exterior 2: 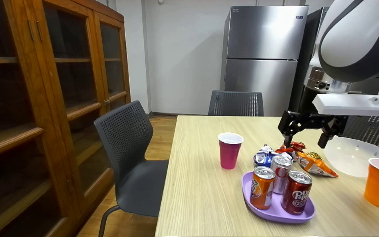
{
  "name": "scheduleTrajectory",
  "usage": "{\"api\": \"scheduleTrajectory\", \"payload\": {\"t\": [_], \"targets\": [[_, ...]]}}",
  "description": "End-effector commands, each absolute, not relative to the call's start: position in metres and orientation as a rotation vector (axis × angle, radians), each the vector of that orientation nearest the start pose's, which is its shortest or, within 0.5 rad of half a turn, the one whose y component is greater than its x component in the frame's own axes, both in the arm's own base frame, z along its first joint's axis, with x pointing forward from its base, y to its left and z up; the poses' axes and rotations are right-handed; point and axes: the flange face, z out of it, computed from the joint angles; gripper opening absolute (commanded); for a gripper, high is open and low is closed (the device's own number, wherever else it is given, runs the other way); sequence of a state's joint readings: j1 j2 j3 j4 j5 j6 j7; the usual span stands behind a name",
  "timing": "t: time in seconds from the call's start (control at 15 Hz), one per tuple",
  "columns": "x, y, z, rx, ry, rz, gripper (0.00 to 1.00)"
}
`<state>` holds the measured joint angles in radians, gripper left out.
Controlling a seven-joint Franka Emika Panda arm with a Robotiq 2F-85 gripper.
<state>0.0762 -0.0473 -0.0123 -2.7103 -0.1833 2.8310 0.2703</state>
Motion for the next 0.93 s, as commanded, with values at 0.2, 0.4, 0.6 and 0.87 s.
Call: {"api": "scheduleTrajectory", "payload": {"t": [0.2,0.4,0.6,0.87], "targets": [[0.444,0.009,0.279,-3.157,-0.02,-0.389,1.0],[0.459,0.003,0.282,-3.152,-0.067,-0.411,1.0],[0.474,0.005,0.281,-3.145,-0.143,-0.411,1.0],[0.495,0.007,0.273,-3.141,-0.203,-0.393,1.0]]}}
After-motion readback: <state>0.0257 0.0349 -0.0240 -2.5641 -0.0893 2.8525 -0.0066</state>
